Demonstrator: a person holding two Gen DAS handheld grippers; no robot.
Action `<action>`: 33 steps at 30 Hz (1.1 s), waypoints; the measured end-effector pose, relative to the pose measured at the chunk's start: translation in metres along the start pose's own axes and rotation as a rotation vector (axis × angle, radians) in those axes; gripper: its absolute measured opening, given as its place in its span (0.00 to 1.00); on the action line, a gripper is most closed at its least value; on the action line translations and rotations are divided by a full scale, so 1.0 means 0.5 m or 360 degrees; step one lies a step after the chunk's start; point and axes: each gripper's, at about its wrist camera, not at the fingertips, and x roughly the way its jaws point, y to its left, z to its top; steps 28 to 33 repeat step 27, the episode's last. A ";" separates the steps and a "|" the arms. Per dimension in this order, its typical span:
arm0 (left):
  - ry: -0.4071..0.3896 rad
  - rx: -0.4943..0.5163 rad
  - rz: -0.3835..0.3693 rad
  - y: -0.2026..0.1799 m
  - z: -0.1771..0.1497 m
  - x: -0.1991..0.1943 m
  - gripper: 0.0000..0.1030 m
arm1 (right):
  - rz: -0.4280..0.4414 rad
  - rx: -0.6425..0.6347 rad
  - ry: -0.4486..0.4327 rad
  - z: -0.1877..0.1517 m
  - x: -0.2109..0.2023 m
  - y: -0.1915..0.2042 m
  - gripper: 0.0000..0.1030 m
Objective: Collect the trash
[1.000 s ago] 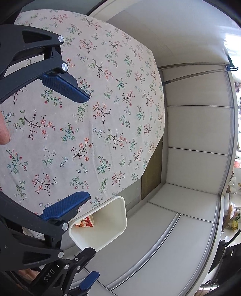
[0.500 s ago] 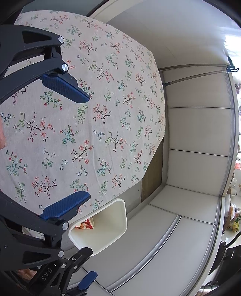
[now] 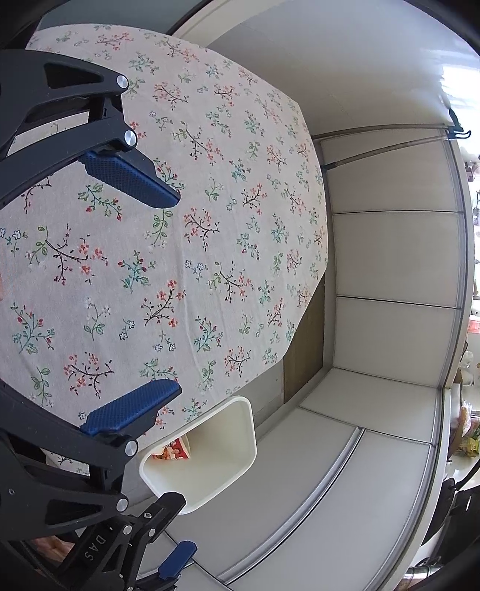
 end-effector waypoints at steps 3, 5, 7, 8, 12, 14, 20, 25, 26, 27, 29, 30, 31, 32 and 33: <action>0.0001 0.0020 -0.0002 -0.004 -0.001 0.001 0.83 | -0.0002 0.0001 0.0007 -0.001 0.001 0.001 0.88; -0.0003 0.0027 -0.0005 -0.005 -0.001 0.001 0.81 | -0.0002 0.0002 0.0013 -0.003 0.002 0.001 0.88; -0.0008 0.0038 -0.0017 -0.006 -0.001 0.000 0.79 | -0.0002 0.0005 0.0016 -0.004 0.003 0.001 0.88; -0.0011 0.0045 -0.0022 -0.006 -0.002 -0.001 0.77 | -0.0002 0.0008 0.0018 -0.004 0.004 0.000 0.88; -0.0019 0.0069 -0.0046 -0.011 -0.004 -0.002 0.71 | 0.0003 0.0024 0.0037 -0.005 0.009 -0.002 0.88; -0.0023 0.0059 -0.0058 -0.008 -0.004 -0.001 0.67 | 0.0002 0.0032 0.0034 -0.005 0.007 -0.005 0.88; 0.0003 0.0047 -0.0056 -0.005 -0.003 0.004 0.75 | -0.0002 0.0046 0.0037 -0.003 0.009 -0.005 0.88; 0.0018 0.0035 -0.0043 -0.003 -0.003 0.006 0.84 | -0.0004 0.0045 0.0031 -0.003 0.009 -0.004 0.88; 0.0020 0.0033 -0.0039 -0.003 -0.002 0.006 0.85 | -0.0004 0.0045 0.0034 -0.003 0.010 -0.004 0.88; 0.0020 0.0034 -0.0035 -0.002 -0.003 0.006 0.86 | -0.0004 0.0047 0.0037 -0.003 0.011 -0.004 0.88; 0.0020 0.0034 -0.0035 -0.002 -0.003 0.006 0.86 | -0.0004 0.0047 0.0037 -0.003 0.011 -0.004 0.88; 0.0020 0.0034 -0.0035 -0.002 -0.003 0.006 0.86 | -0.0004 0.0047 0.0037 -0.003 0.011 -0.004 0.88; 0.0020 0.0034 -0.0035 -0.002 -0.003 0.006 0.86 | -0.0004 0.0047 0.0037 -0.003 0.011 -0.004 0.88; 0.0020 0.0034 -0.0035 -0.002 -0.003 0.006 0.86 | -0.0004 0.0047 0.0037 -0.003 0.011 -0.004 0.88; 0.0020 0.0034 -0.0035 -0.002 -0.003 0.006 0.86 | -0.0004 0.0047 0.0037 -0.003 0.011 -0.004 0.88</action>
